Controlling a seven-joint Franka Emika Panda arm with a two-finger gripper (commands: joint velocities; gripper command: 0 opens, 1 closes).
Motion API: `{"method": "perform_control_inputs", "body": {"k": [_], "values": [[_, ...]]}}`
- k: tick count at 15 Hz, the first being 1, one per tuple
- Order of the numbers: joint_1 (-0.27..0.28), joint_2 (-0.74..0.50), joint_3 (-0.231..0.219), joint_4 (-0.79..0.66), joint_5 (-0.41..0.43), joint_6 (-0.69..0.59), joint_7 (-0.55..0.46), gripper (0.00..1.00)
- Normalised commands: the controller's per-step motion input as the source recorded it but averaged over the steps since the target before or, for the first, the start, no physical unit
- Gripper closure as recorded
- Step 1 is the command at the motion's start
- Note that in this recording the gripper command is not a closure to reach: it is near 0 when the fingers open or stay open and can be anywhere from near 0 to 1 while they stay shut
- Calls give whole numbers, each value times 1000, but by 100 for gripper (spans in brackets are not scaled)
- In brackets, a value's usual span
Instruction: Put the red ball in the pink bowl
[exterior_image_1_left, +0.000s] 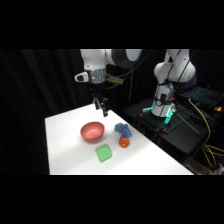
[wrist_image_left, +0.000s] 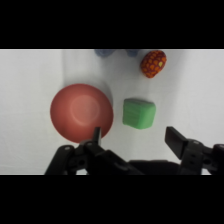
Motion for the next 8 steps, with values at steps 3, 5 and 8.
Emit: {"method": "perform_control_inputs", "body": {"k": [3, 5, 8], "values": [[-9, -39, 26, -46, 56, 19, 23, 0], [8, -177, 38, -225, 65, 119, 78, 0], [29, -320, 44, -408, 69, 229, 129, 0]]}}
